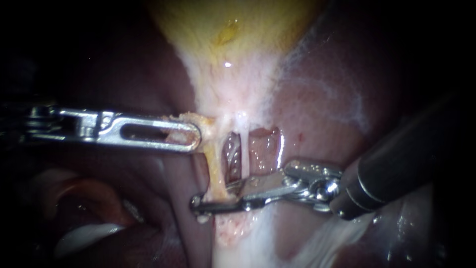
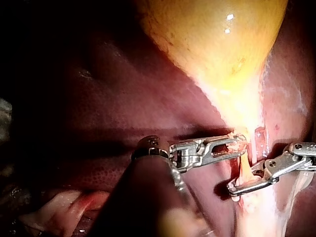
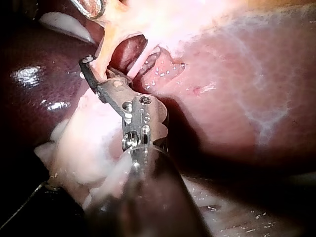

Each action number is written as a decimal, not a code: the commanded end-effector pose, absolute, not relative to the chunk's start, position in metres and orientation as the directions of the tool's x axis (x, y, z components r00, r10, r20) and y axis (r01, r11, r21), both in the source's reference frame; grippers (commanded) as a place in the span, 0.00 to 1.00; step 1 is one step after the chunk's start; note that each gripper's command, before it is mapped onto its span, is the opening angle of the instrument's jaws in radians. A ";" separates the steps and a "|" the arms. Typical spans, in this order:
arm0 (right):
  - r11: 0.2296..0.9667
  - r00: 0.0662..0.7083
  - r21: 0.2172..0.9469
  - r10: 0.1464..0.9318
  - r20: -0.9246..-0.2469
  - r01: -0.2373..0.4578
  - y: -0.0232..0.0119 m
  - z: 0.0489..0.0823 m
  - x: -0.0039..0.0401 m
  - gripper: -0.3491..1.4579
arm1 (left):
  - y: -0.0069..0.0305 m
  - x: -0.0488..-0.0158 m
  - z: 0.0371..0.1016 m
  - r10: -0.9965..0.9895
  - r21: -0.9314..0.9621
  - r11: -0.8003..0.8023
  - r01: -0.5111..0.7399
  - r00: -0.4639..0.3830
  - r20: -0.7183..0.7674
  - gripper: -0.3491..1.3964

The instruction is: Going back second clip left tube

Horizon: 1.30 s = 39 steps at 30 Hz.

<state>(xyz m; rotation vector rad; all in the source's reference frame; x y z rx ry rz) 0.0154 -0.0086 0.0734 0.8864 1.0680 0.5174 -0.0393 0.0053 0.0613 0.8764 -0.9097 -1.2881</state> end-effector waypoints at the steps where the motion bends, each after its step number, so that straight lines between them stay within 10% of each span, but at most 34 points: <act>1: 0.563 0.415 0.825 0.740 -0.529 0.046 -0.0086 0.0735 0.0154 0.00 | 0.0053 -0.0393 0.0613 -0.996 0.916 0.082 0.393 0.059 0.064 0.00; 5: 0.610 0.413 0.789 0.701 -0.581 0.074 -0.0086 0.0735 0.0155 0.00 | 0.0053 -0.0393 0.0613 -0.996 0.915 0.082 0.395 0.057 0.065 0.00; 9: 0.707 0.367 0.694 0.615 -0.698 0.134 -0.0085 0.0736 0.0160 0.35 | 0.0054 -0.0393 0.0614 -0.996 0.915 0.082 0.395 0.057 0.065 0.00; 14: 0.780 0.328 0.612 0.549 -0.768 0.127 -0.0083 0.0736 0.0165 0.47 | 0.0053 -0.0392 0.0614 -0.996 0.915 0.082 0.395 0.057 0.065 0.00; 39: 0.903 0.297 0.406 0.353 -0.887 0.141 -0.0035 0.0691 0.0039 0.47 | 0.0053 -0.0390 0.0614 -0.996 0.915 0.083 0.394 0.058 0.065 0.00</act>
